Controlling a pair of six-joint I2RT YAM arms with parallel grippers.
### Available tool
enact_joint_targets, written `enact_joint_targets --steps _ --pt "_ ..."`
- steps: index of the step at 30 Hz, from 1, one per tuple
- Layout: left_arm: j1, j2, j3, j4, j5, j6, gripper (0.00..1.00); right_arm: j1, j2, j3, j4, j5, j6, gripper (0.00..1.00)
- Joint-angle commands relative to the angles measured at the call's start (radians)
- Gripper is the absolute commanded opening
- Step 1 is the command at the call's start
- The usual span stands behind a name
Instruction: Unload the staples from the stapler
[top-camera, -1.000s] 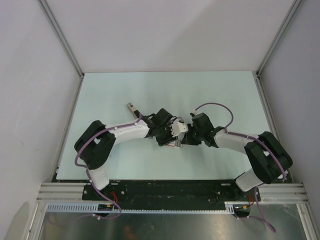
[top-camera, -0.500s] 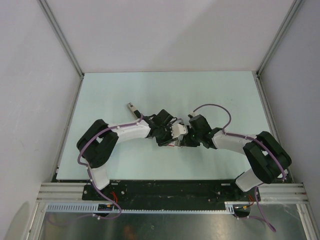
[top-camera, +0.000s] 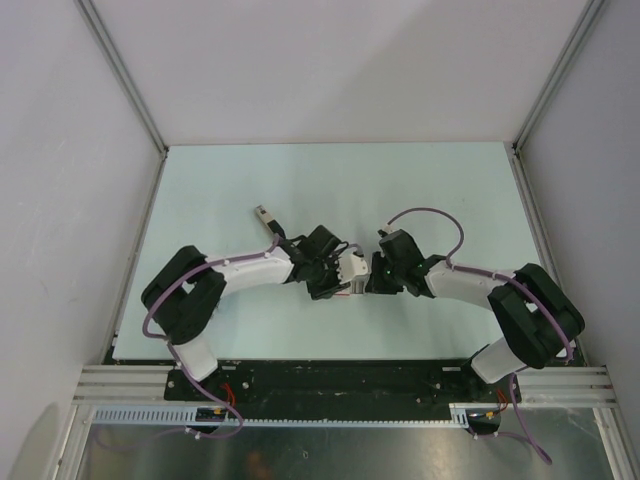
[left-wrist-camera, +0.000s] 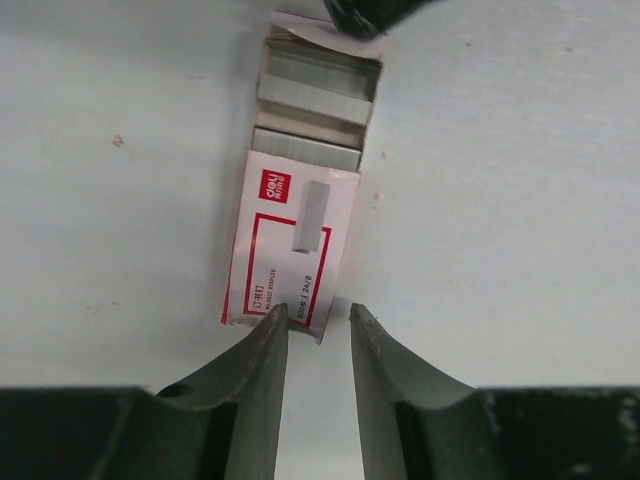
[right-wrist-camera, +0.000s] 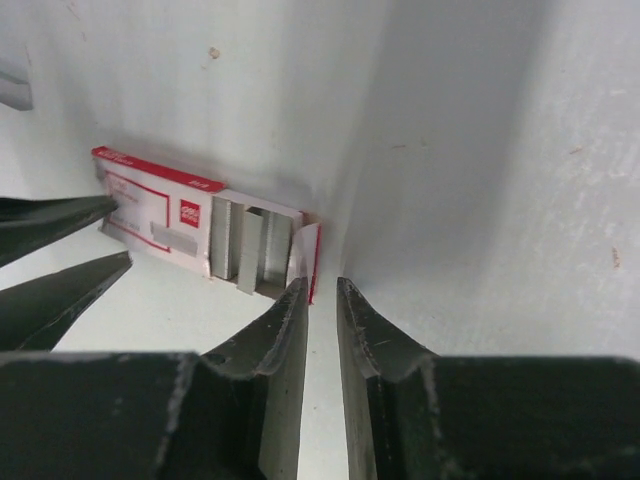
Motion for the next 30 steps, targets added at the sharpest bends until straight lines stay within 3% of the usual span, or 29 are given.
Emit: enact_joint_targets --steps 1,15,23,30 --pt "-0.014 -0.080 -0.022 -0.020 0.066 -0.034 0.36 -0.010 -0.026 0.006 -0.043 0.046 -0.042 0.22" --pt "0.022 -0.184 0.054 -0.070 0.052 -0.103 0.50 -0.006 -0.126 0.061 -0.037 0.020 -0.027 0.28" --pt "0.150 -0.180 0.077 -0.073 0.082 -0.153 0.52 0.074 -0.012 0.133 0.006 0.001 0.010 0.29" --pt "0.185 -0.205 0.041 -0.071 0.084 -0.136 0.51 0.085 0.044 0.164 -0.027 0.014 0.014 0.29"
